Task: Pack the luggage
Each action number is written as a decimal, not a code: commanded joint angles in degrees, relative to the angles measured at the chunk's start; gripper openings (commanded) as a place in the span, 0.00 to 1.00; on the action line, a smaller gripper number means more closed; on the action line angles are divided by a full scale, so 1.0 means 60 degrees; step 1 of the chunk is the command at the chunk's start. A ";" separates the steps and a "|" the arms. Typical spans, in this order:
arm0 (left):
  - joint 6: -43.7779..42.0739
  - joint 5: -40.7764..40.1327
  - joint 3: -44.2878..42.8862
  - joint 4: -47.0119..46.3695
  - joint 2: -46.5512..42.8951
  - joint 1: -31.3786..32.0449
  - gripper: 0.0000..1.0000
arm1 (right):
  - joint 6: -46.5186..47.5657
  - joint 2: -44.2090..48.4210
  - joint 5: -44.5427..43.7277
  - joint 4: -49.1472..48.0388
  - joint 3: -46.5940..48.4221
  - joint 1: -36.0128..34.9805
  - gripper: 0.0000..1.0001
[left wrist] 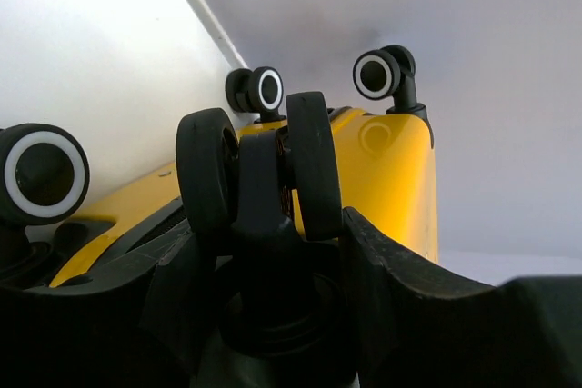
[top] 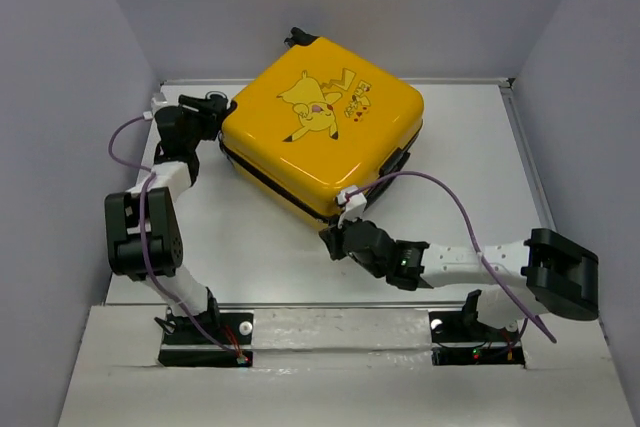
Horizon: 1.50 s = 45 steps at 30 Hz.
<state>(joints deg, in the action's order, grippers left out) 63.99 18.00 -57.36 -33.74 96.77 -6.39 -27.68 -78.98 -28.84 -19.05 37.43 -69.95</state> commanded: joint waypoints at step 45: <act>-0.2607 -0.6457 0.5869 0.1961 -0.8467 1.0763 0.06 | 0.1012 0.1232 0.4915 0.1045 0.0311 0.2750 0.51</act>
<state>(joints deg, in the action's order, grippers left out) 54.00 -23.44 -21.56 -20.91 45.69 56.90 -16.91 -81.17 6.76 -15.64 41.89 -55.31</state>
